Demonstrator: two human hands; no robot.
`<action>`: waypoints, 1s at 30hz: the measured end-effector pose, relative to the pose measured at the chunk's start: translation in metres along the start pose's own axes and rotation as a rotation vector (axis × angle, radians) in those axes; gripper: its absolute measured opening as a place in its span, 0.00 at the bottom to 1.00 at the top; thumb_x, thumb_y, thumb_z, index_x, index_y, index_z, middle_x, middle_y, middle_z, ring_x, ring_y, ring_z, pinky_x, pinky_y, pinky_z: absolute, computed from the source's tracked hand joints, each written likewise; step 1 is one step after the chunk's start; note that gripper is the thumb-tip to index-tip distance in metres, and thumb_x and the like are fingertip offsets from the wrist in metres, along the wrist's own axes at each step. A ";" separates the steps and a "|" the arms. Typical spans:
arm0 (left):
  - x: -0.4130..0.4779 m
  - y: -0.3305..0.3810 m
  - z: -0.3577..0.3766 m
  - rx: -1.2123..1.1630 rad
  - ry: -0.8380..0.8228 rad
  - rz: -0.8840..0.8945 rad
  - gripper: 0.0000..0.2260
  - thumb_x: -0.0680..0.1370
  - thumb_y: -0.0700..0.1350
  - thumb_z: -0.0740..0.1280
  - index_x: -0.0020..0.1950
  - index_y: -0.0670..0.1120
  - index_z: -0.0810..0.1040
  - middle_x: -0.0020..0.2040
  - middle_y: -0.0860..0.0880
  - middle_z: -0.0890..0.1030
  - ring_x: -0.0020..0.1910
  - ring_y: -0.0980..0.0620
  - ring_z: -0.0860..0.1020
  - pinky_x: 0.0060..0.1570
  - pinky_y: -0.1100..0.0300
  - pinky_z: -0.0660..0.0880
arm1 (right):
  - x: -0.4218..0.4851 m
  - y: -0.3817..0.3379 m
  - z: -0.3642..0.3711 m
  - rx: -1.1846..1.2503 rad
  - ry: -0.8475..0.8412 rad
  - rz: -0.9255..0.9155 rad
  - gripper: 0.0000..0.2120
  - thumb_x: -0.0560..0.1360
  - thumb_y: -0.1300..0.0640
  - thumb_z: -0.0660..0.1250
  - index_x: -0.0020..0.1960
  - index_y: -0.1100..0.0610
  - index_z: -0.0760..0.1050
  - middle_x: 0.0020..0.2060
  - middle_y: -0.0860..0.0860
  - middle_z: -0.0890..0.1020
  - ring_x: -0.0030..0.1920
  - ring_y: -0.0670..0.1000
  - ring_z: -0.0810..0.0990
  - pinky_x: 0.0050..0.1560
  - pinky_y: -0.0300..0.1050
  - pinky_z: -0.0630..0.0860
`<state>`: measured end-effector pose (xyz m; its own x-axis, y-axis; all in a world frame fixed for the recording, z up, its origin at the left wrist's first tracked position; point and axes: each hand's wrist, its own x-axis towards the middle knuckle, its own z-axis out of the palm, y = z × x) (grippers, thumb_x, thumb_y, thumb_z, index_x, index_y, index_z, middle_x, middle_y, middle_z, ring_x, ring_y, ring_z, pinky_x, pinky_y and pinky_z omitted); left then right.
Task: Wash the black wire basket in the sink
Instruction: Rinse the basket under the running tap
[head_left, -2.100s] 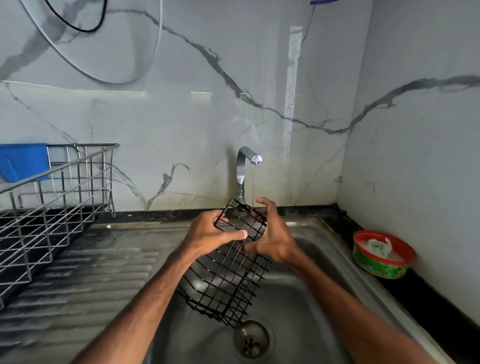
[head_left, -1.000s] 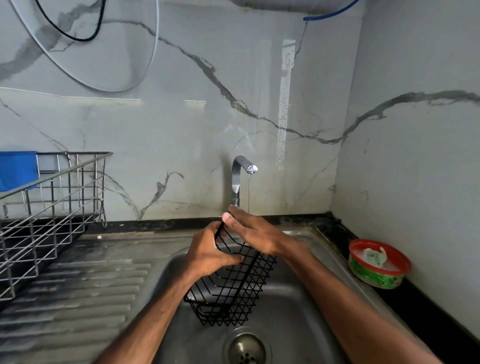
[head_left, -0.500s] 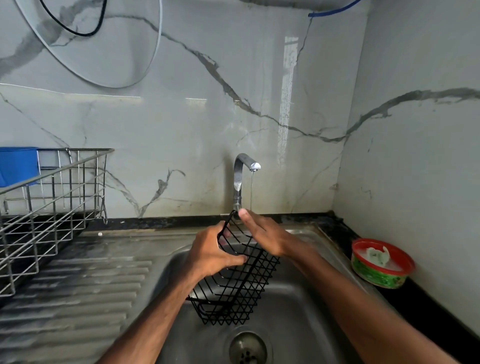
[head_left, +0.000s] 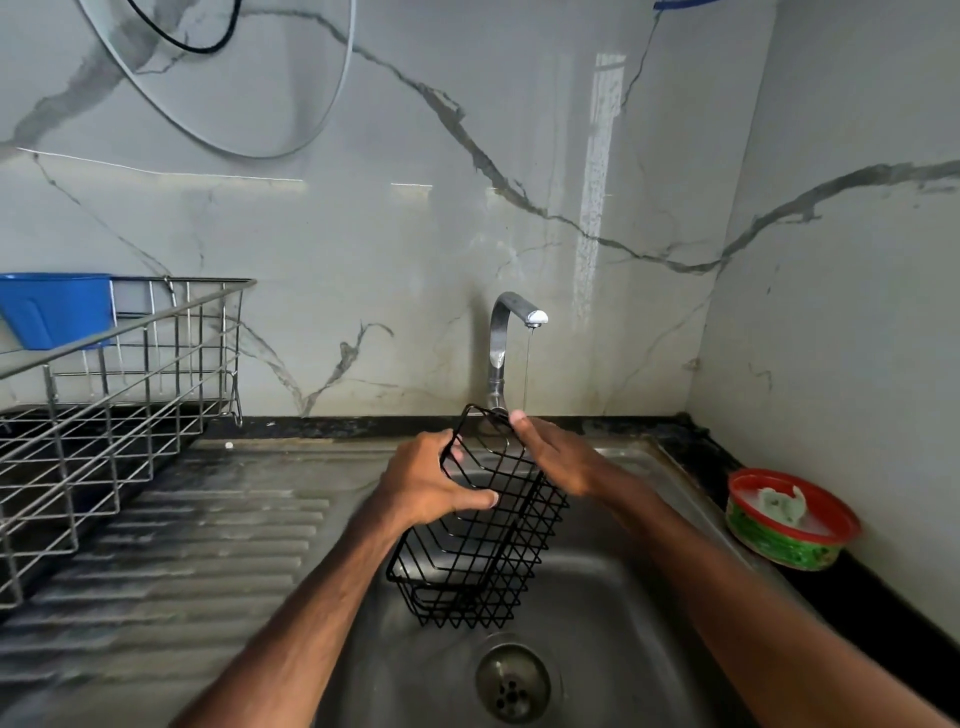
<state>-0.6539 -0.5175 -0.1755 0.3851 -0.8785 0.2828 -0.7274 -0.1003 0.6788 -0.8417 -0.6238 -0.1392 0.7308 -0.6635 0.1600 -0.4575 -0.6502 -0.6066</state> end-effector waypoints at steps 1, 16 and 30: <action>0.001 -0.001 0.001 0.013 -0.004 -0.009 0.47 0.52 0.70 0.78 0.65 0.47 0.79 0.57 0.53 0.82 0.56 0.52 0.81 0.57 0.55 0.80 | -0.002 -0.009 0.002 -0.011 0.003 -0.035 0.35 0.83 0.35 0.42 0.79 0.56 0.62 0.77 0.53 0.66 0.78 0.54 0.63 0.72 0.45 0.57; -0.001 -0.003 -0.002 0.065 0.000 -0.066 0.46 0.55 0.72 0.79 0.66 0.46 0.79 0.62 0.52 0.82 0.59 0.51 0.81 0.55 0.59 0.77 | 0.011 -0.008 0.000 -0.067 -0.078 0.062 0.38 0.78 0.29 0.35 0.82 0.47 0.53 0.81 0.51 0.57 0.80 0.57 0.55 0.77 0.62 0.50; -0.007 0.011 -0.009 0.122 -0.027 -0.058 0.21 0.61 0.58 0.83 0.46 0.50 0.82 0.42 0.54 0.85 0.42 0.54 0.84 0.42 0.53 0.82 | -0.026 0.004 0.030 -0.272 0.110 -0.298 0.33 0.83 0.34 0.45 0.83 0.46 0.42 0.82 0.48 0.49 0.81 0.46 0.47 0.80 0.51 0.48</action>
<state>-0.6595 -0.5086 -0.1640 0.4142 -0.8815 0.2267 -0.7690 -0.2057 0.6052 -0.8475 -0.5980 -0.1693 0.7999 -0.4575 0.3883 -0.3620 -0.8840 -0.2957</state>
